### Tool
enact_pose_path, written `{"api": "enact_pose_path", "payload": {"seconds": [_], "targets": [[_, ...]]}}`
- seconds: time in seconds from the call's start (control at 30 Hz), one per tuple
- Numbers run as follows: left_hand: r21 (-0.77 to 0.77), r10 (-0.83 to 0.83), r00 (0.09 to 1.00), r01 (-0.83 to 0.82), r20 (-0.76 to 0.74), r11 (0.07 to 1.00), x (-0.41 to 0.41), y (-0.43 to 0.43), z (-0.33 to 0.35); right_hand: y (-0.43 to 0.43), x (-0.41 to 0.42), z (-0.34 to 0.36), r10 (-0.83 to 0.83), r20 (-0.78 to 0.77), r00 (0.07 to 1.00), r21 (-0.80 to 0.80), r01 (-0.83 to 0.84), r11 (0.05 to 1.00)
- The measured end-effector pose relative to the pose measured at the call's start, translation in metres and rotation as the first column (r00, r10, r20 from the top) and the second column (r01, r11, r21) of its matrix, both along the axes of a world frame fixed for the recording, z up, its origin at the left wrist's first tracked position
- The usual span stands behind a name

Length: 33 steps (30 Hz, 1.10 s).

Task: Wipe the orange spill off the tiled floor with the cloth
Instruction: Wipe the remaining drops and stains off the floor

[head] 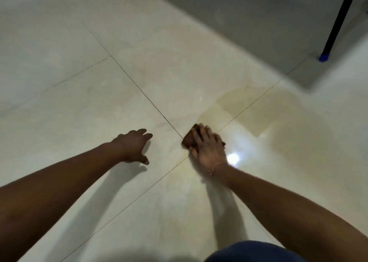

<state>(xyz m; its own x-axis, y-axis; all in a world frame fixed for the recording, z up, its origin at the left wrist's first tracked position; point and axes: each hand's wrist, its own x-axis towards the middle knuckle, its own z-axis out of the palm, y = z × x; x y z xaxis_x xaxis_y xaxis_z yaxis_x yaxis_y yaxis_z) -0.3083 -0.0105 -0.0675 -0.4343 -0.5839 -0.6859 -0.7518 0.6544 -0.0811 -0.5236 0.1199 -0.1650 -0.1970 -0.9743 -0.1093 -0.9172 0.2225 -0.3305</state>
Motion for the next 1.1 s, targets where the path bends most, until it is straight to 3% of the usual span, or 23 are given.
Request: {"api": "enact_pose_path", "payload": {"seconds": [0.1,0.17,0.2,0.27,0.3,0.33,0.37,0.4,0.47,0.53,0.57,0.6,0.63,0.7,0.73,0.77,0.83,0.87,0.9,0.97,1.03,1.07,1.1], "targets": [[-0.008,-0.083,0.990,0.085,0.116,0.996,0.027,-0.001,-0.001,0.080,0.049,0.002,0.427,0.096,0.899,0.012,-0.430,0.903],[-0.005,-0.078,0.992,0.079,0.102,0.997,0.045,-0.001,-0.005,0.103,0.021,0.003,0.538,0.069,0.840,0.015,-0.540,0.841],[-0.003,-0.058,0.995,0.059,0.084,0.998,0.056,-0.002,-0.008,0.090,0.005,-0.003,0.513,0.016,0.858,0.011,-0.513,0.858],[0.001,0.013,0.999,-0.013,0.040,1.000,0.076,-0.005,-0.018,0.039,-0.012,0.003,0.220,-0.010,0.975,0.012,-0.220,0.975],[0.011,0.072,0.997,-0.072,0.007,0.997,0.086,-0.008,-0.026,0.011,-0.003,0.008,0.042,0.019,0.999,0.029,-0.043,0.999],[0.028,0.140,0.989,-0.139,-0.036,0.990,0.095,-0.012,-0.032,-0.007,0.018,0.009,-0.027,0.035,0.999,0.020,0.026,0.999],[0.055,0.197,0.978,-0.193,-0.074,0.980,0.104,-0.016,-0.038,-0.009,0.049,0.004,0.022,0.042,0.999,-0.001,-0.022,1.000],[0.070,0.226,0.969,-0.220,-0.098,0.973,0.110,-0.019,-0.041,0.004,0.080,-0.002,0.190,0.063,0.980,-0.001,-0.190,0.982],[0.068,0.233,0.965,-0.226,-0.123,0.972,0.110,-0.018,-0.044,0.072,0.114,-0.004,0.581,0.080,0.810,0.019,-0.584,0.812],[0.096,0.261,0.958,-0.251,-0.121,0.963,0.107,-0.017,-0.044,0.101,0.096,0.001,0.714,0.081,0.695,0.054,-0.719,0.693],[0.110,0.276,0.954,-0.265,-0.112,0.958,0.104,-0.018,-0.043,0.091,0.080,-0.003,0.696,0.012,0.718,0.040,-0.695,0.718],[0.118,0.284,0.953,-0.272,-0.103,0.955,0.102,-0.017,-0.043,0.073,0.065,-0.001,0.598,-0.003,0.801,0.054,-0.597,0.800],[0.117,0.290,0.952,-0.278,-0.101,0.953,0.102,-0.017,-0.044,0.051,0.050,0.000,0.409,-0.004,0.913,0.040,-0.408,0.912],[0.106,0.299,0.948,-0.289,-0.106,0.952,0.101,-0.017,-0.047,0.020,0.044,0.007,0.127,-0.009,0.992,0.085,-0.126,0.988],[0.097,0.300,0.948,-0.290,-0.107,0.952,0.100,-0.018,-0.048,0.023,0.055,0.005,0.138,-0.008,0.990,0.070,-0.137,0.988],[0.098,0.306,0.946,-0.297,-0.108,0.950,0.099,-0.018,-0.047,0.036,0.071,0.003,0.254,0.019,0.967,0.061,-0.254,0.965],[0.106,0.316,0.943,-0.306,-0.101,0.946,0.099,-0.017,-0.046,0.086,0.103,0.003,0.631,0.101,0.769,0.086,-0.639,0.764],[0.102,0.308,0.946,-0.298,-0.105,0.949,0.100,-0.015,-0.044,0.099,0.103,0.005,0.738,0.099,0.667,0.099,-0.745,0.660],[0.081,0.289,0.950,-0.280,-0.119,0.956,0.100,-0.013,-0.043,0.097,0.096,0.004,0.781,0.063,0.621,0.075,-0.783,0.617],[-0.004,0.175,0.970,-0.178,-0.169,0.984,0.098,-0.005,-0.041,0.072,0.082,0.000,0.650,-0.009,0.760,0.071,-0.648,0.758],[-0.057,-0.037,0.979,0.026,-0.203,0.998,0.094,0.006,-0.043,0.058,0.082,0.004,0.449,0.022,0.893,0.090,-0.449,0.889],[-0.023,-0.097,0.974,0.094,-0.203,0.995,0.094,0.014,-0.047,0.067,0.092,0.003,0.481,0.047,0.875,0.069,-0.483,0.873],[0.035,-0.110,0.973,0.119,-0.201,0.992,0.093,0.020,-0.051,0.086,0.107,0.000,0.599,0.076,0.797,0.044,-0.603,0.796]]}}
